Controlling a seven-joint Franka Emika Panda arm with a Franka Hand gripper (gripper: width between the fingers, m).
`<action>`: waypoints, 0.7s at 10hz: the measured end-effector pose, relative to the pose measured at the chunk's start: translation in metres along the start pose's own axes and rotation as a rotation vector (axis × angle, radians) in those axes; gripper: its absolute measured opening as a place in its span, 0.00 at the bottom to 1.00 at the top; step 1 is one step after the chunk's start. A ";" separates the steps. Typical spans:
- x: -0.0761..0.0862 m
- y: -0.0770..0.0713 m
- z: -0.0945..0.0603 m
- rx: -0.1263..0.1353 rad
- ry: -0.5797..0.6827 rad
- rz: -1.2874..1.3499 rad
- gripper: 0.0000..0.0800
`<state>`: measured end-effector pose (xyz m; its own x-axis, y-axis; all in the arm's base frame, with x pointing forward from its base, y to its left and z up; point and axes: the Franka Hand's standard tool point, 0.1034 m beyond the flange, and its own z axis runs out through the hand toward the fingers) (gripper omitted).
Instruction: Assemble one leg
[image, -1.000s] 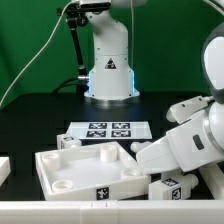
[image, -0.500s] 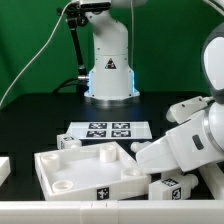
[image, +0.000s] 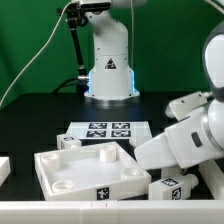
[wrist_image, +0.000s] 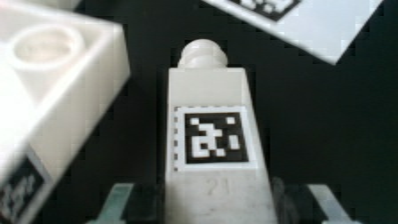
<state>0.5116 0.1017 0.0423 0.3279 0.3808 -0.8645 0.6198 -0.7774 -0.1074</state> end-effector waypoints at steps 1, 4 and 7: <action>-0.011 0.005 -0.007 0.004 0.003 -0.020 0.35; -0.030 0.017 -0.022 -0.001 0.082 -0.035 0.35; -0.023 0.033 -0.033 -0.033 0.325 -0.020 0.35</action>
Offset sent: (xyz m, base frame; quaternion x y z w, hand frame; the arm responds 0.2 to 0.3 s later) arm 0.0000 0.0000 0.0000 0.0000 0.0650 0.0000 0.9979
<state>0.5480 0.0836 0.0748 0.5224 0.5403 -0.6597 0.6496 -0.7533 -0.1026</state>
